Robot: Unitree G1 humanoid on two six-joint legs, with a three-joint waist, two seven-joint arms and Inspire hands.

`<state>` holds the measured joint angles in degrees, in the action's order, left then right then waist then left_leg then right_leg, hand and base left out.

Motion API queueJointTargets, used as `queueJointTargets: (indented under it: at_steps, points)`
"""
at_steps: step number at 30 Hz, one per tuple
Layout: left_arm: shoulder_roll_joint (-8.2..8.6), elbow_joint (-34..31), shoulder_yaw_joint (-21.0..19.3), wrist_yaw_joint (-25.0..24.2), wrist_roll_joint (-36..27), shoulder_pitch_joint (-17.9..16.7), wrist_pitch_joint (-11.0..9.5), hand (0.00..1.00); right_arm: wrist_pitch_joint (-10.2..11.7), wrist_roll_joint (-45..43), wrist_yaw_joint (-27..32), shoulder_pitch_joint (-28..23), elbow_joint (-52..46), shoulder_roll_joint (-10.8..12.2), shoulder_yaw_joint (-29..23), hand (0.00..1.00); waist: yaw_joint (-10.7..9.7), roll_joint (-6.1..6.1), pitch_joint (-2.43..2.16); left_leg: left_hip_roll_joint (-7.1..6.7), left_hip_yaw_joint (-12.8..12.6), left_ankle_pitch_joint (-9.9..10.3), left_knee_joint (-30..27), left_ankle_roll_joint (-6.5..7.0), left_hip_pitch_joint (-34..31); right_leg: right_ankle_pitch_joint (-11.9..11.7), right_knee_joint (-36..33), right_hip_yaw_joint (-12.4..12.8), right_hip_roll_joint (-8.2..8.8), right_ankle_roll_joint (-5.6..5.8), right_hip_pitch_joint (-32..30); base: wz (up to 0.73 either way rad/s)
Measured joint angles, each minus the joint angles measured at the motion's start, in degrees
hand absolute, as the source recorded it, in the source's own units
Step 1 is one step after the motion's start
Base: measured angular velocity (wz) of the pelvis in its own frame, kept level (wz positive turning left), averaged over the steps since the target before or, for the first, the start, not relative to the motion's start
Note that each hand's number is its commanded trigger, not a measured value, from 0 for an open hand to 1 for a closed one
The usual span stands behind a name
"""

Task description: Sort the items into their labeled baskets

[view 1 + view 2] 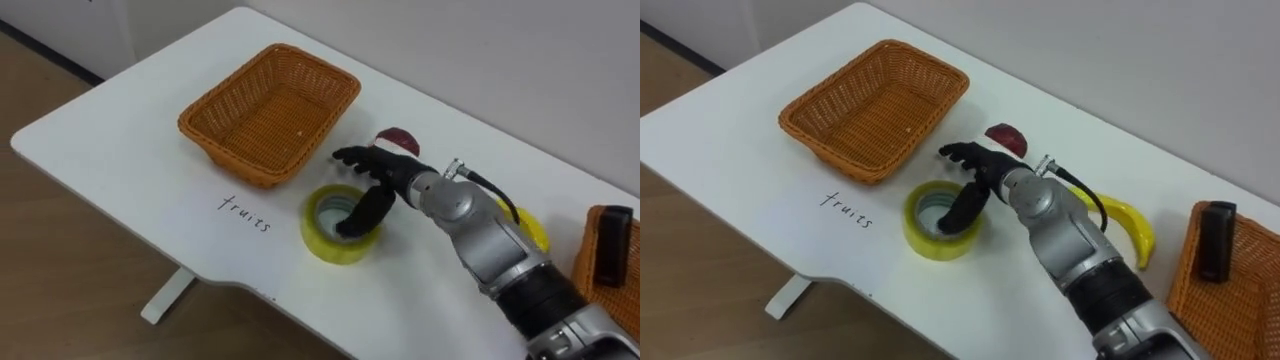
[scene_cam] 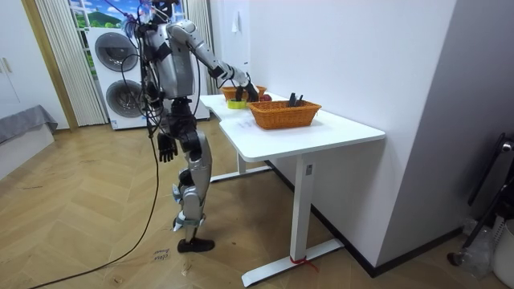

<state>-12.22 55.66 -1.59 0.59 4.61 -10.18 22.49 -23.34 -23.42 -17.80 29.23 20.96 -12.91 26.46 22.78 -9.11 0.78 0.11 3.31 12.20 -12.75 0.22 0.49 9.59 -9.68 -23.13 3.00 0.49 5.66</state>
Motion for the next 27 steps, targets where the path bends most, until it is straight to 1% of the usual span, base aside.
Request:
queueJointTargets:
  at_steps: [2,3,4,6,9,16,24,27]
  points:
    - [0.0,0.01,0.02,-0.09,-0.04,0.15,0.01,0.0,-0.11,-3.41,-0.82,0.16,-0.12,0.56,0.04,1.0,0.06,-0.2,-0.14,0.02,0.01,0.0,0.13,0.0,-0.06,0.0,0.0,-0.33,0.01,0.0,-0.12,0.0]
    - [-0.01,0.05,0.03,-0.07,-0.07,0.3,0.02,0.0,-0.23,-5.36,-1.25,0.3,-0.12,0.85,0.46,1.0,0.19,-0.43,-0.31,0.03,0.01,0.0,0.24,0.0,-0.06,0.0,0.01,-0.34,0.0,0.0,-0.18,0.0]
    - [-0.02,0.22,0.1,-0.02,-0.02,0.57,0.01,0.0,-0.62,-6.81,-1.85,0.61,-0.12,0.97,1.28,1.0,0.38,-0.61,-0.43,0.05,0.01,0.0,0.32,0.0,0.05,0.0,0.02,-0.36,0.0,0.0,-0.18,0.0]
    - [-0.02,1.04,0.14,0.07,-0.02,1.26,-0.05,0.0,-1.62,-8.23,-2.88,1.02,-0.02,1.15,2.05,1.0,0.77,-0.82,-0.47,0.05,0.02,-0.01,0.17,0.01,0.2,0.0,0.02,-0.46,0.01,0.0,-0.1,0.0]
    - [-0.05,1.79,0.13,0.55,-0.02,1.97,-0.28,0.0,-1.82,-9.7,-3.76,1.33,-0.11,1.47,2.36,1.0,1.05,-1.12,-0.31,0.04,0.05,-0.01,0.14,0.02,0.18,0.0,0.04,-0.48,0.03,0.0,-0.11,0.0]
    - [-0.11,1.79,0.12,1.65,-0.03,2.09,-0.31,0.0,-4.29,-10.63,-6.71,1.45,-1.82,1.47,2.45,1.0,1.02,-1.36,-0.18,0.08,-0.01,-0.01,0.58,0.01,0.16,0.0,0.02,-0.53,0.01,0.0,-0.18,0.0]
    - [-0.2,1.73,0.12,1.93,-0.07,2.17,-0.53,0.0,-4.24,-10.61,-7.41,1.55,-1.9,1.47,1.86,1.0,1.02,-2.3,0.3,0.07,-0.02,-0.01,0.53,0.01,0.1,0.0,0.02,-0.46,-0.01,0.0,-0.21,0.0]
    - [-0.18,1.74,0.09,2.28,-0.09,2.24,-0.89,0.0,-4.24,-9.97,-7.39,1.58,-1.9,1.41,1.51,1.0,0.79,-2.47,0.34,0.06,0.0,0.0,0.4,0.02,0.05,0.0,0.0,-0.57,0.02,0.0,-0.21,0.0]
